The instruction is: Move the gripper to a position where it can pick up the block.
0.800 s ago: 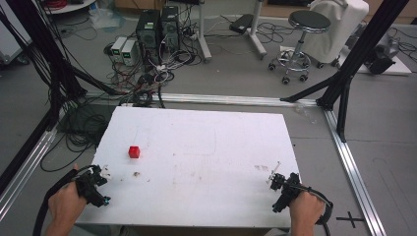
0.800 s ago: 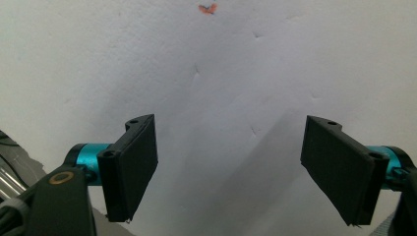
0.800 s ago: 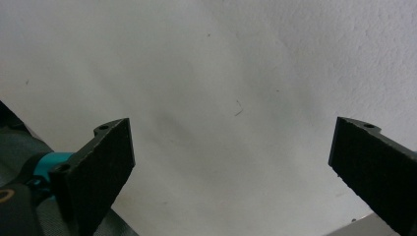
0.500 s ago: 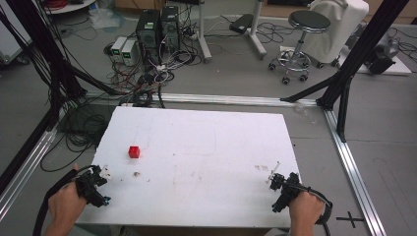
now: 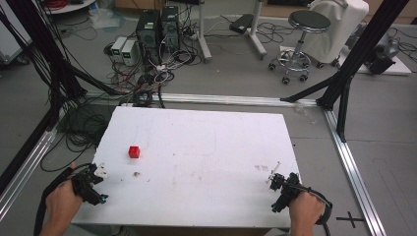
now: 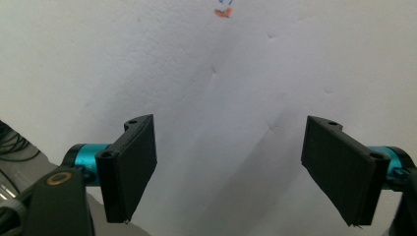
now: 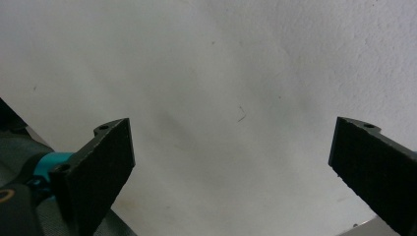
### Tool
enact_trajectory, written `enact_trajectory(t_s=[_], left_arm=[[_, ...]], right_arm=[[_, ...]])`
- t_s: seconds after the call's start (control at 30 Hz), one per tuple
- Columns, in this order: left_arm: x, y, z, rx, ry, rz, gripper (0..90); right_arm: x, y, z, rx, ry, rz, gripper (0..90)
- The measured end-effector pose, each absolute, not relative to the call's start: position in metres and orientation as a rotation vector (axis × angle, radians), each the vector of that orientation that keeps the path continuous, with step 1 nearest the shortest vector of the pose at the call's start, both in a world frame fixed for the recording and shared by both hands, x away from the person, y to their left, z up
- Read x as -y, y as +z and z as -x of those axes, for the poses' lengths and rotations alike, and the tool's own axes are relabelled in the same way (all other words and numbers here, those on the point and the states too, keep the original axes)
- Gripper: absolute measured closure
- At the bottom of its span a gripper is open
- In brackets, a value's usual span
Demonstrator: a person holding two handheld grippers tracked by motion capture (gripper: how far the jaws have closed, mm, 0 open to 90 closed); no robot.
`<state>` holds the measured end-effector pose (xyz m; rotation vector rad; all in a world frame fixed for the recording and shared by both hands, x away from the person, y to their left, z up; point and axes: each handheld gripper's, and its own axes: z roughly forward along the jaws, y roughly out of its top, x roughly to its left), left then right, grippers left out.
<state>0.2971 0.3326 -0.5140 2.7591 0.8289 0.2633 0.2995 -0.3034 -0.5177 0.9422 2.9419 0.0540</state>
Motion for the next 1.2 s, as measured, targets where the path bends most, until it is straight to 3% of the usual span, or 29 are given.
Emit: enact_trajectory(t_s=[0.3,1.03,1.2], left_arm=[[-0.336,-0.512,-0.309,-0.692,0.287,-2.742,21.7],[-0.326,-0.486,-0.375,-0.314,0.117,-2.96,22.1],[-0.324,-0.472,-0.389,-0.118,0.087,-3.005,22.1]], right_arm=[[0.303,-0.519,-0.299,-2.943,0.076,-0.95,2.6],[0.3,-0.523,-0.301,-2.958,0.08,-0.933,2.6],[0.3,-0.524,-0.301,-2.96,0.082,-0.935,2.6]])
